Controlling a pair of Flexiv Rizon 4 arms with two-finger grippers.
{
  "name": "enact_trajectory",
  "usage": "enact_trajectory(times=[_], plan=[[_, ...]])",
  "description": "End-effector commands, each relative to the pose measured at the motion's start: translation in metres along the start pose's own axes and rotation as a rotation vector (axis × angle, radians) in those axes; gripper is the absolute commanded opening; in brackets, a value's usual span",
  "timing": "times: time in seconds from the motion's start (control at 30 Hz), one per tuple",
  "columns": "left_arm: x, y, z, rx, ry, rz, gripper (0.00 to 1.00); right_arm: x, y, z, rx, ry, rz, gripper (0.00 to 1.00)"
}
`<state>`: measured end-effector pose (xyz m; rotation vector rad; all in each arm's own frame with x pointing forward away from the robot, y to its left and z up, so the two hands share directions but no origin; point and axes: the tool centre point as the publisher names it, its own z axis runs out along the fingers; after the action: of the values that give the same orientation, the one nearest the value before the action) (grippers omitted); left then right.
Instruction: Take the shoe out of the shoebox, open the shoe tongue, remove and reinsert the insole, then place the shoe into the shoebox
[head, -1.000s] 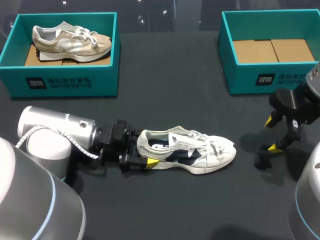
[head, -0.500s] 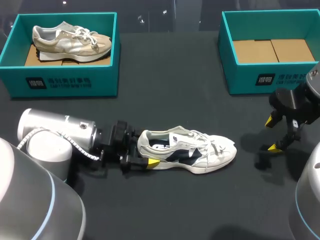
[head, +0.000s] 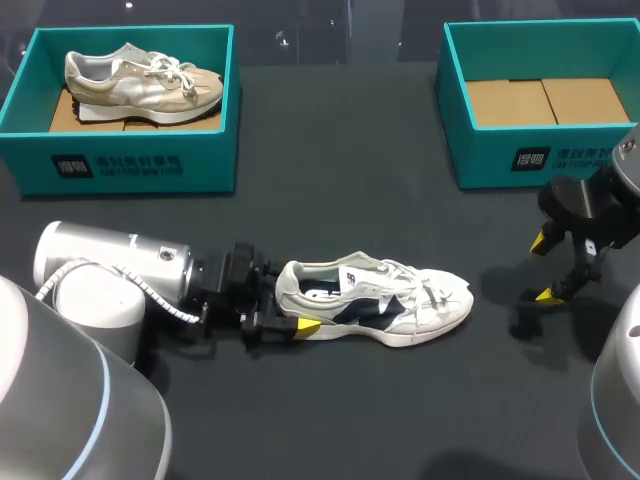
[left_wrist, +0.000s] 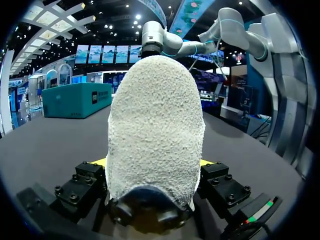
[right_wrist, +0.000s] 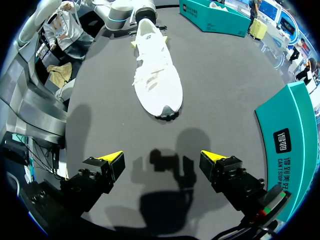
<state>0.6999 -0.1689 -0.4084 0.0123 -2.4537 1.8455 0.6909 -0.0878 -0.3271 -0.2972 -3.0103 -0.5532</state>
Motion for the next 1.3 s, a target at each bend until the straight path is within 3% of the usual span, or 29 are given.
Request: enact_trajectory(times=[0.03, 0.5, 0.67, 0.73, 0.8, 0.83, 1.03, 1.1, 1.3], plan=[[0.000, 0.000, 0.002, -0.004, 0.000, 0.000, 0.00, 0.001, 0.000, 0.000, 0.001, -0.003, 0.000, 1.00], [0.000, 0.000, 0.002, -0.004, 0.000, 0.000, 0.00, 0.001, 0.000, 0.000, 0.001, -0.003, 0.000, 1.00], [0.000, 0.000, 0.002, -0.004, 0.000, 0.000, 0.00, -0.007, 0.031, -0.007, 0.053, 0.046, 0.222, 1.00], [0.000, 0.000, 0.002, -0.004, 0.000, 0.000, 0.00, -0.007, 0.042, -0.008, 0.092, 0.075, 0.319, 1.00], [0.000, 0.000, 0.002, -0.004, 0.000, 0.000, 0.00, -0.002, 0.053, -0.010, 0.063, 0.068, 0.368, 1.00], [0.000, 0.000, 0.002, -0.004, 0.000, 0.000, 0.00, 0.000, 0.058, -0.011, 0.087, 0.069, 0.425, 1.00], [0.000, 0.000, 0.002, -0.004, 0.000, 0.000, 0.00, 0.018, 0.099, -0.020, 0.089, -0.010, 0.581, 1.00], [0.000, 0.000, 0.002, -0.004, 0.000, 0.000, 0.00, 0.025, 0.113, -0.023, 0.142, -0.037, 0.667, 1.00], [0.000, 0.000, 0.002, -0.004, 0.000, 0.000, 0.00, 0.039, 0.155, -0.025, 0.177, -0.094, 0.812, 1.00]])
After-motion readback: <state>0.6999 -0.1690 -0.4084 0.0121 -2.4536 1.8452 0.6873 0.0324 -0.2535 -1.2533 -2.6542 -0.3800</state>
